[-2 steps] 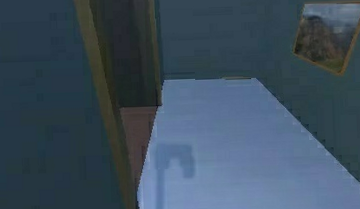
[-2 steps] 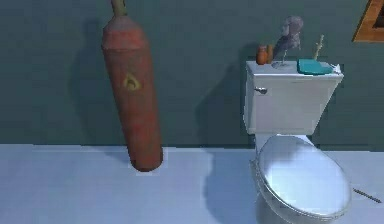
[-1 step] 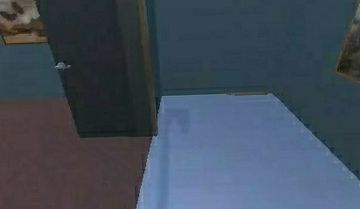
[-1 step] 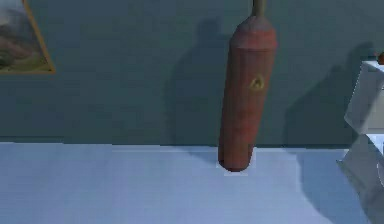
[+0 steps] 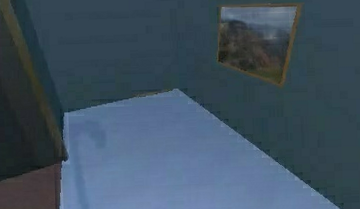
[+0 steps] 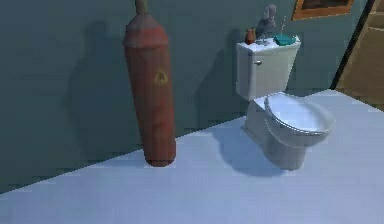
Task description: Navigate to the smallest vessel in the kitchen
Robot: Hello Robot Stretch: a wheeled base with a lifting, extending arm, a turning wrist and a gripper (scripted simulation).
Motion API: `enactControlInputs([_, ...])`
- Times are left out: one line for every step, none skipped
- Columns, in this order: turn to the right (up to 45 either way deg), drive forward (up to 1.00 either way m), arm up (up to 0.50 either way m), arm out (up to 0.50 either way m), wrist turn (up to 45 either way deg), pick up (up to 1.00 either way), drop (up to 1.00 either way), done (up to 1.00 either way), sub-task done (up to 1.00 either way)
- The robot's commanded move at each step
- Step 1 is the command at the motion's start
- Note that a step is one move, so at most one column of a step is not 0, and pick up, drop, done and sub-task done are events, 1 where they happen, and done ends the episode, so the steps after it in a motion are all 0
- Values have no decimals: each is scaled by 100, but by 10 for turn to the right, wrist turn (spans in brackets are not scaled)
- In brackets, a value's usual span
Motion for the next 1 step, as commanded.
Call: enactControlInputs([0, 50, 0, 0, 0, 0, 0, 0, 0])
